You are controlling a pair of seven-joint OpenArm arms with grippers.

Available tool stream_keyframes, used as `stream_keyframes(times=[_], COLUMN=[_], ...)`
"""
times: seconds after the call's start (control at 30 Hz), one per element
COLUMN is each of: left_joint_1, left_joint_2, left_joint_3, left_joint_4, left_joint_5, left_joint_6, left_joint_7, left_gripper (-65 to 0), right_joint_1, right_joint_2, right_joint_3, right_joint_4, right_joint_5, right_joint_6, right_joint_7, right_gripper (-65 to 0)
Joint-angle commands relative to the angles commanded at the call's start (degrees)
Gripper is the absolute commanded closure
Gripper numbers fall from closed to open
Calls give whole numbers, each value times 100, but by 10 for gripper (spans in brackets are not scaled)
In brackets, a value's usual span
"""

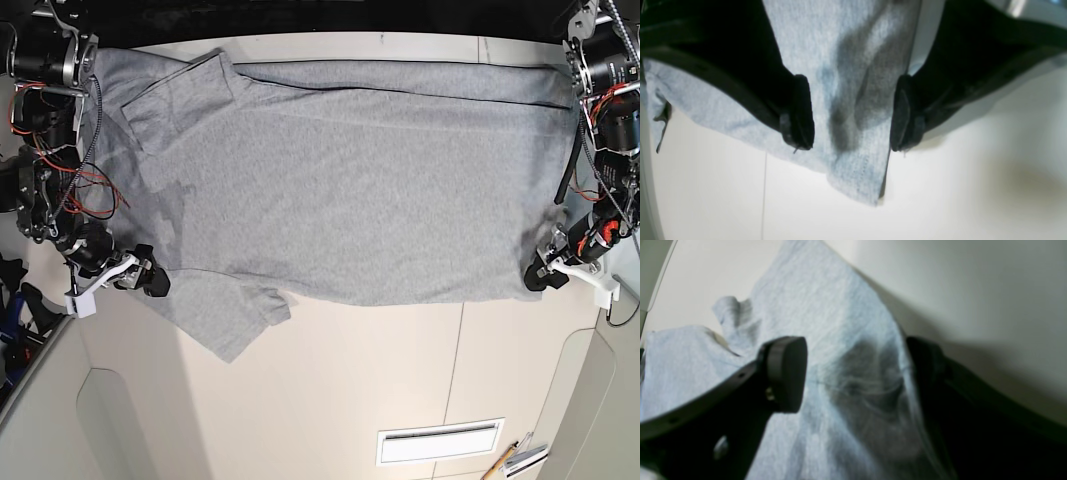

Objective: Fold the T-shirt properly
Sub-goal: 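Grasp the hem with both grippers and fold it over the shoulder edge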

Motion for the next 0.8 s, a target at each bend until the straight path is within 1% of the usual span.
stream_keyframes(times=[0.1,0.2,0.23,0.27,0.3,0.33,0.37,0.4,0.47,0.5,0.53,0.6,0.73,0.8], left_joint_1=[-31,-79,-79,-79,-81,-96,-120,-149,-238,-291,-348,-483,-763,-844], left_joint_2=[90,94,92,92,92,92,92,92,90,90,90,87,79,33], left_joint_3=[0,0,0,0,0,0,0,0,0,0,0,0,0,0], left_joint_4=[-2,-2,-2,-2,-2,-2,-2,0,0,0,0,0,9,20], left_joint_5=[157,321,348,354,352,352,354,358,358,358,374,372,348,120], left_joint_6=[0,0,0,0,0,0,0,0,0,0,0,0,0,0], left_joint_7=[-111,-138,-138,-138,-138,-136,-136,-133,-136,-133,-127,-2,391,640], left_gripper=[-408,-408,-406,-405,-400,-363,-303,-227,-96,-27,0,0,0,0], right_joint_1=[0,0,0,0,0,0,0,4,15,13,13,13,13,-4], right_joint_2=[0,2,2,2,2,2,2,2,2,2,2,2,17,20], right_joint_3=[2,2,2,2,2,2,2,2,2,2,2,2,2,2], right_joint_4=[2,2,2,2,2,2,2,4,9,13,13,15,203,483], right_joint_5=[0,0,-2,-2,-2,-4,-20,-22,-24,-24,-24,-22,-22,-20], right_joint_6=[2,0,0,0,0,0,0,0,0,0,0,0,2,2], right_joint_7=[-44,-61,-61,-59,-61,-61,-59,-59,-57,-57,-59,-59,-144,-348], right_gripper=[-449,-446,-436,-408,-353,-282,-204,-130,-2,0,0,0,0,0])
